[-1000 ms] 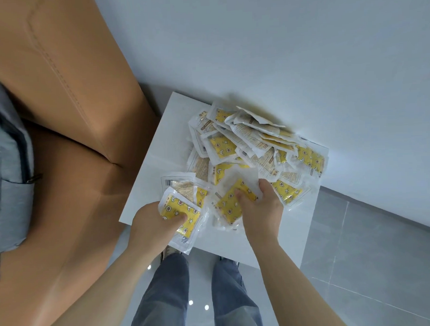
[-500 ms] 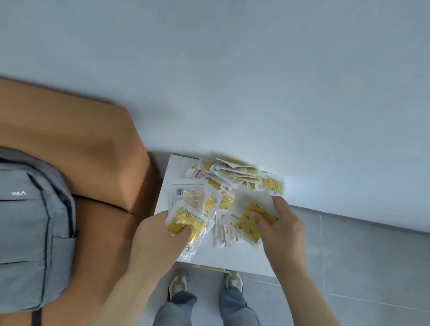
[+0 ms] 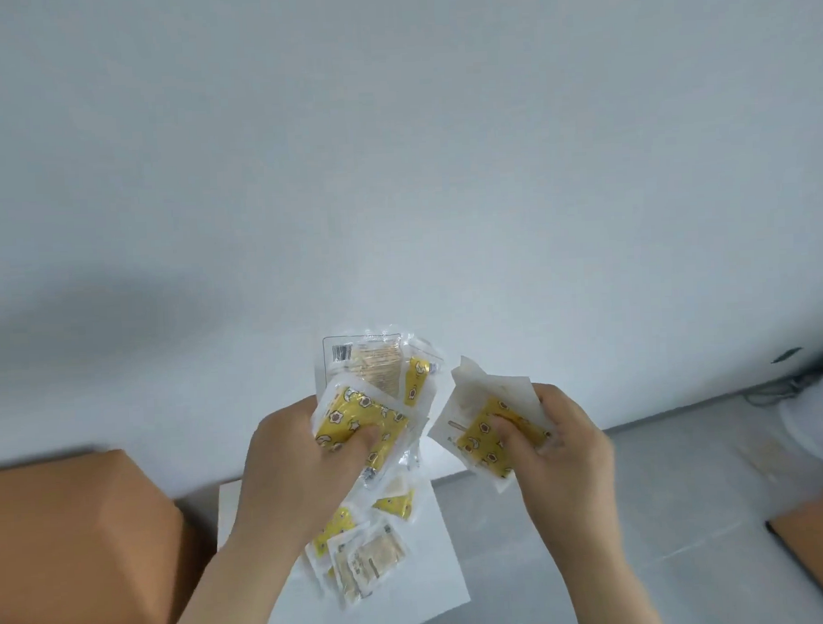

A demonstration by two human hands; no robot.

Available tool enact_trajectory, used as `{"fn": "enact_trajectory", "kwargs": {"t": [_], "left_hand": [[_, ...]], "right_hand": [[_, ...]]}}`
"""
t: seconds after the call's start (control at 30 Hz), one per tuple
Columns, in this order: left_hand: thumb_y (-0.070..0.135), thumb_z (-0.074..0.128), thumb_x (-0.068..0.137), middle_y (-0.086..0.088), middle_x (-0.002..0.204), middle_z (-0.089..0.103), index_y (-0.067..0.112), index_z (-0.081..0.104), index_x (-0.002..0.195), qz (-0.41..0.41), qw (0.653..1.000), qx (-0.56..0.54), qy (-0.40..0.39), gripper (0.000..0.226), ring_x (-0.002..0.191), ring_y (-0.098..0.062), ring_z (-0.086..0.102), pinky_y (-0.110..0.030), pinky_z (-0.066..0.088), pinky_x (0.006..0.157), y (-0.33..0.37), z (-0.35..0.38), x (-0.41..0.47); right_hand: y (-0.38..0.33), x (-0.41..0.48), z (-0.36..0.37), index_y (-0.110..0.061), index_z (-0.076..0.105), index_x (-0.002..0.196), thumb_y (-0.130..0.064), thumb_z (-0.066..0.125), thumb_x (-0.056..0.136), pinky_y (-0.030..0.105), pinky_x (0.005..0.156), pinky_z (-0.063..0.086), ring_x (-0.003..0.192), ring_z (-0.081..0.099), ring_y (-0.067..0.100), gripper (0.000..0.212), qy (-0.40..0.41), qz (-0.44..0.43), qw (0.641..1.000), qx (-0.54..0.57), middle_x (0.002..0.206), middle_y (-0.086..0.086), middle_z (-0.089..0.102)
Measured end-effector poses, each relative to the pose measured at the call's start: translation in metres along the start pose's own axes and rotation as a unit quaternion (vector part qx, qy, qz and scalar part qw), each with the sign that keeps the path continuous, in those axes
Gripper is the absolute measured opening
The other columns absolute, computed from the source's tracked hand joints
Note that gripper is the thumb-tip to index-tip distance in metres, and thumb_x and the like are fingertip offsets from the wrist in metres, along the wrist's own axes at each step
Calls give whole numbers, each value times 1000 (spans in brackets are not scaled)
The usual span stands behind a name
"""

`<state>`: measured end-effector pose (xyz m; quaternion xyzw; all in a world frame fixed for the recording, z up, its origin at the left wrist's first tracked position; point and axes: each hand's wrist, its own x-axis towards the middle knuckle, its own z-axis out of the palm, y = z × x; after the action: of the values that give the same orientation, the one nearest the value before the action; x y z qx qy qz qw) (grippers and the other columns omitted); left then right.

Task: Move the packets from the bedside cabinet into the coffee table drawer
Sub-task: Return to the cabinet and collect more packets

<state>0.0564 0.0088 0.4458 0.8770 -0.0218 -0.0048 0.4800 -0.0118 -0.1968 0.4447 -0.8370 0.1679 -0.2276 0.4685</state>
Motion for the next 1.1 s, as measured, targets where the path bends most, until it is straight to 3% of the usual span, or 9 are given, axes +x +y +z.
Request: {"fn": "enact_trajectory", "kwargs": {"t": [0.1, 0.4, 0.67, 0.77, 0.97, 1.1], "left_hand": [[29, 78, 73, 4, 56, 64, 18, 63, 61, 53, 998, -24, -25, 22, 52, -11, 59, -25, 45, 49, 54, 24, -4], [24, 79, 72, 19, 66, 69, 27, 66, 67, 161, 968, -138, -137, 15, 62, -1, 64, -23, 47, 54, 205, 144, -78], [24, 80, 71, 17, 69, 71, 23, 69, 69, 228, 913, -200, -271, 12, 65, 0, 65, -23, 48, 56, 325, 284, -179], [23, 80, 71, 19, 68, 71, 23, 70, 71, 244, 893, -207, -317, 10, 66, 2, 66, -20, 47, 56, 354, 330, -206], [21, 80, 72, 22, 68, 70, 25, 71, 71, 273, 850, -216, -395, 10, 66, 5, 66, -14, 44, 53, 409, 423, -224], [20, 79, 72, 26, 66, 69, 27, 70, 71, 292, 817, -229, -441, 12, 67, 10, 64, -9, 47, 48, 451, 487, -223]], "right_hand": [[-6, 6, -60, -31, 63, 84, -6, 71, 80, 30, 66, 52, 78, 61, 12, 27, 68, -11, 998, -6, 84, -11, 67], [23, -20, -262, -32, 63, 85, -7, 76, 76, 26, 65, 51, 80, 62, 9, 30, 247, -33, 966, -61, 85, -14, 67], [77, -83, -452, -33, 63, 88, -2, 78, 74, 43, 67, 54, 82, 60, 15, 37, 391, -9, 912, -125, 87, -11, 65], [100, -101, -502, -32, 63, 90, -1, 77, 75, 44, 69, 55, 84, 62, 16, 37, 438, 10, 889, -133, 88, -10, 67], [142, -98, -573, -39, 61, 81, -3, 78, 75, 28, 67, 55, 88, 62, 8, 40, 503, 48, 845, -175, 92, -21, 66], [167, -83, -613, -35, 63, 85, -4, 78, 75, 37, 71, 58, 88, 63, 9, 37, 543, 74, 817, -180, 91, -20, 67]]}}
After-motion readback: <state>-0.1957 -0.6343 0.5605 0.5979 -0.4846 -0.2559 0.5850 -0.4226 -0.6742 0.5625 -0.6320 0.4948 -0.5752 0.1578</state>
